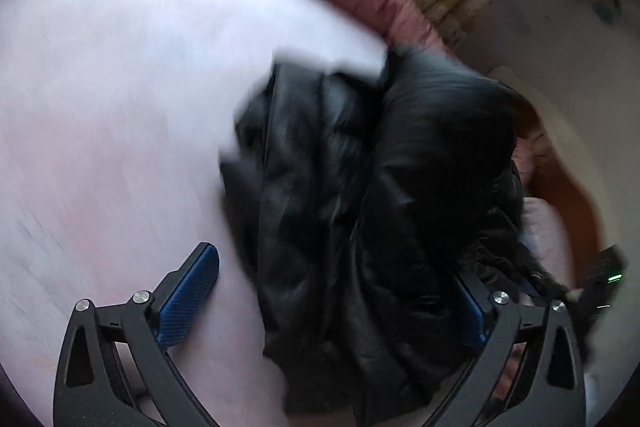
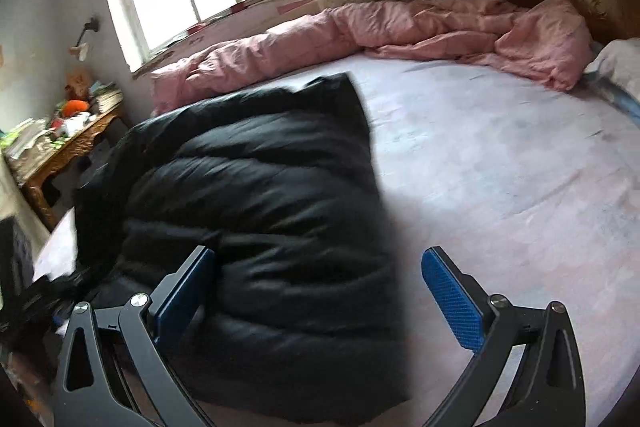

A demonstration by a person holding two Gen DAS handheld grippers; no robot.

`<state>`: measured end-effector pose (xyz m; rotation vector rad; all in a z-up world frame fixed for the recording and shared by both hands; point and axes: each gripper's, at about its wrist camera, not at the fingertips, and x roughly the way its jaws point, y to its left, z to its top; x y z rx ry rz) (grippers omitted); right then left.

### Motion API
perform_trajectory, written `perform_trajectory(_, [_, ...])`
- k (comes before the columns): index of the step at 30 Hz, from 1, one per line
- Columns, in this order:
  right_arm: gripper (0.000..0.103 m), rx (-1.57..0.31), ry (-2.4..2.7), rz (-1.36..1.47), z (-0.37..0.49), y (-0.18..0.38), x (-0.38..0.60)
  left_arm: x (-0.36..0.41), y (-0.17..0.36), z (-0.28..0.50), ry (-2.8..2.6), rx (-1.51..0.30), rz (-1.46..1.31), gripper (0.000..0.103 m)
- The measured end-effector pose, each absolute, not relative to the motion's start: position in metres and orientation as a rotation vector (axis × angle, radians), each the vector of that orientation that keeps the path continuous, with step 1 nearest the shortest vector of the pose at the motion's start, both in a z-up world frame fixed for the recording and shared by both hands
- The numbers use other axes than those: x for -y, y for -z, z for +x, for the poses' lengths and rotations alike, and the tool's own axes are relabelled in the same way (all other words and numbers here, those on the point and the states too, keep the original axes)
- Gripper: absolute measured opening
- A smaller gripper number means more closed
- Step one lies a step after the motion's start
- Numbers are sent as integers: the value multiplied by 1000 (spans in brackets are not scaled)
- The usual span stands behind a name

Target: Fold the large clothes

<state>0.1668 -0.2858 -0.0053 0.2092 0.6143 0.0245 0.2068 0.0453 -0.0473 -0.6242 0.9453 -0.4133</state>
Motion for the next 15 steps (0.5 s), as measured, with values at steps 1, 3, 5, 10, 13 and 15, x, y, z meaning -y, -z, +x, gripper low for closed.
perform_trajectory(1, [103, -615, -18, 188, 169, 3, 288, -49, 49, 208, 436, -962, -668, 102])
perform_trajectory(3, [103, -631, -53, 197, 174, 2, 294, -52, 49, 209, 466, -990, -690, 102])
perform_trajectory(5, [103, -691, -128, 253, 182, 8, 300, -51, 50, 210, 472, -1007, -689, 102])
perform_trajectory(10, [103, -861, -309, 440, 207, 41, 314, -34, 48, 216, 447, -1035, -619, 103])
perform_trajectory(13, [103, -904, -353, 552, 216, 56, 321, -22, 45, 215, 437, -1017, -573, 85])
perform_trajectory(15, [93, -889, -366, 514, 214, 53, 314, -17, 46, 214, 515, -995, -622, 50])
